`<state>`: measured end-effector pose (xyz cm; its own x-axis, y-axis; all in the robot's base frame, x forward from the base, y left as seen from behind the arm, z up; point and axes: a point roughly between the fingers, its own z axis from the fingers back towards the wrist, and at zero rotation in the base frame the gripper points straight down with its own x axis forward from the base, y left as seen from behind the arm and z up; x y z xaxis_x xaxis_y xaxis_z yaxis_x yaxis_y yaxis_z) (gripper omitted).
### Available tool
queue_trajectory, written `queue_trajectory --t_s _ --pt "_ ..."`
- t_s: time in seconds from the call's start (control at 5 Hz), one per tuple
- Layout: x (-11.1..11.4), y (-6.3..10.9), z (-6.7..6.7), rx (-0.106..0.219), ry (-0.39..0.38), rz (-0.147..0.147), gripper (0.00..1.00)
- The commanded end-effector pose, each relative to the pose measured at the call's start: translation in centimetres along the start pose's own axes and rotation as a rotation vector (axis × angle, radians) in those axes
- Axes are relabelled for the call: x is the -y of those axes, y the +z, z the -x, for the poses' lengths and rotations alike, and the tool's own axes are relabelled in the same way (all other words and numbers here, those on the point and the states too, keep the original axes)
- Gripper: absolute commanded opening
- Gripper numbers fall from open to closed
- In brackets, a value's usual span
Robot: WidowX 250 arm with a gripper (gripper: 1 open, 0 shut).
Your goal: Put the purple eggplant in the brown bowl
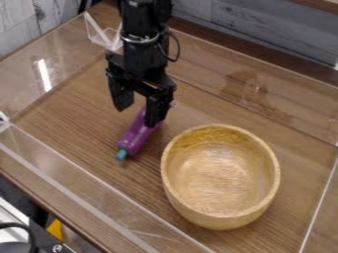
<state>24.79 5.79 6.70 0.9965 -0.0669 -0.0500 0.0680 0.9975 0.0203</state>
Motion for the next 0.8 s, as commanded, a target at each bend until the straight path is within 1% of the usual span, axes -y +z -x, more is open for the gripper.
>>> queue_trajectory --t_s 0.0,0.6 --pt "-0.3 0.1 -0.1 0.028 -0.007 -0.012 1.0" --pt "-0.5 -1.8 -0.1 0.056 -0.03 -0.025 1.0"
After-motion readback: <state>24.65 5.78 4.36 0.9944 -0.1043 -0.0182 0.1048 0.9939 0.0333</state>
